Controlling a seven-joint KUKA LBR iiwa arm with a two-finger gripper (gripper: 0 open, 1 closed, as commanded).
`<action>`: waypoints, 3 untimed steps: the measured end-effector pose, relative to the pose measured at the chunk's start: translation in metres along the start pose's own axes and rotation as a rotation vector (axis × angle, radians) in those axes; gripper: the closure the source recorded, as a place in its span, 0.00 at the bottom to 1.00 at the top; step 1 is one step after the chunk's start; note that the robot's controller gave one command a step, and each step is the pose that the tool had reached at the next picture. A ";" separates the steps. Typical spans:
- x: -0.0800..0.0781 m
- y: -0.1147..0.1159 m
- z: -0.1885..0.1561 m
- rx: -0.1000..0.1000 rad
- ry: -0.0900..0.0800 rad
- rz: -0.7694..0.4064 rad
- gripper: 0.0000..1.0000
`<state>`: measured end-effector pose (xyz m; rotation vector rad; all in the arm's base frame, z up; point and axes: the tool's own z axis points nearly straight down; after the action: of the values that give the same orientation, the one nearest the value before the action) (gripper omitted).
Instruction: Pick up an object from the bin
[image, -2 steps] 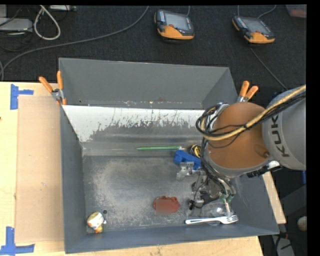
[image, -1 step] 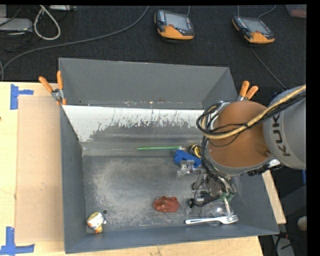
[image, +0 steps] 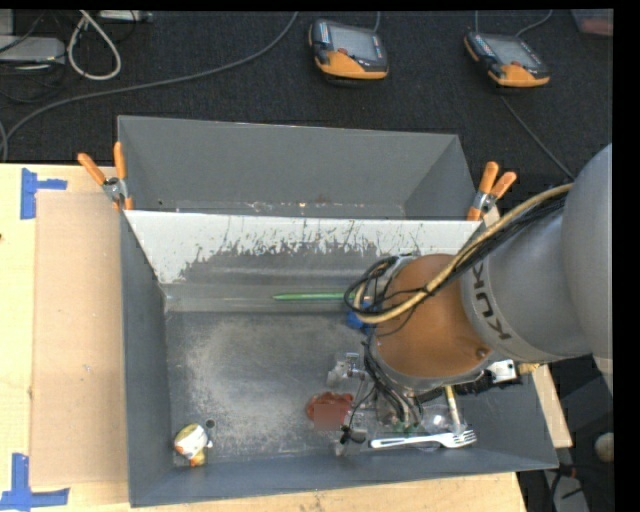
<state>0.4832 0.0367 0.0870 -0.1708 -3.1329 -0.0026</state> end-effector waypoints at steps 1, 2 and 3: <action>-0.003 0.002 0.033 -0.002 -0.018 0.002 0.00; -0.002 0.002 0.025 -0.002 -0.012 0.006 0.00; 0.001 0.007 0.018 -0.002 -0.016 -0.009 0.00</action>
Offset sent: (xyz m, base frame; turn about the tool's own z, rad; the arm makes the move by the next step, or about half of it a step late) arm 0.0012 0.0015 -0.0261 0.0063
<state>0.4829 0.0441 0.0693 -0.1575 -3.1492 -0.0041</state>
